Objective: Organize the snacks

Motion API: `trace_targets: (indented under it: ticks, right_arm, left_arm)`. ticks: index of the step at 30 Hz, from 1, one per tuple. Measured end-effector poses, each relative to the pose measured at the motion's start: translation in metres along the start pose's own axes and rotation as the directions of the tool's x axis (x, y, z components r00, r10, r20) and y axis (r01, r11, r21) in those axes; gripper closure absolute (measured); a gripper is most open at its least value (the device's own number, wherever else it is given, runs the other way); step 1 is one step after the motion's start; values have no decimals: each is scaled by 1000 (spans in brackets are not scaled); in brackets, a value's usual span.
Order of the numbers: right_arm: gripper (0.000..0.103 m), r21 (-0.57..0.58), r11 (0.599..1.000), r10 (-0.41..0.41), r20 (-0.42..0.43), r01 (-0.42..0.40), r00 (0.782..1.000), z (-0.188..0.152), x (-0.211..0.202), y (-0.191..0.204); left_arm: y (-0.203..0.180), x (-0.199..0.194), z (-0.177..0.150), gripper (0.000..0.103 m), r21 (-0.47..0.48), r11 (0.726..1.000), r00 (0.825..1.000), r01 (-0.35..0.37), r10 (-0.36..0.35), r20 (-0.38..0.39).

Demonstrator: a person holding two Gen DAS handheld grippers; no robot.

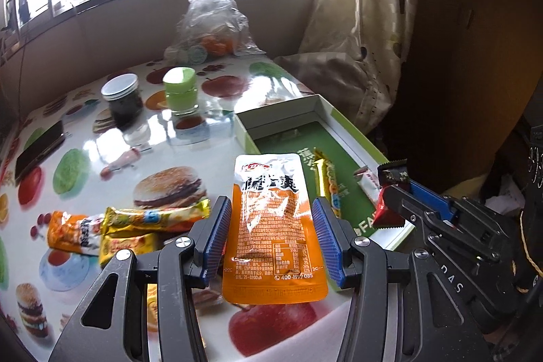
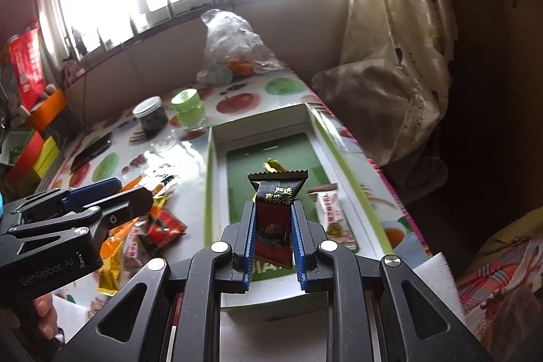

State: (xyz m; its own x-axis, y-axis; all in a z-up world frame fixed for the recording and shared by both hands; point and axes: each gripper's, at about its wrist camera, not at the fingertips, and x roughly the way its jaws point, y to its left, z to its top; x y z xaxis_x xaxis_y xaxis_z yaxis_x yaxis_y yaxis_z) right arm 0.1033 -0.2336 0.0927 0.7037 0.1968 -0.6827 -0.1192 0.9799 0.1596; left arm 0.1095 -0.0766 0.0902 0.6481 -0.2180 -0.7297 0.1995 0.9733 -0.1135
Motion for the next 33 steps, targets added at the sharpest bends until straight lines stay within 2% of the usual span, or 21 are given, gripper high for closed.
trace_targets:
  ticks: [18, 33]
  right_arm:
    - [85, 21, 999, -27, -60, 28, 998, 5, 36, -29]
    - [84, 6, 999, -35, -93, 36, 995, 3, 52, -40]
  left_arm:
    - [-26, 47, 19, 52, 14, 998, 997, 61, -61, -41]
    - [-39, 76, 13, 52, 26, 998, 993, 58, -55, -105]
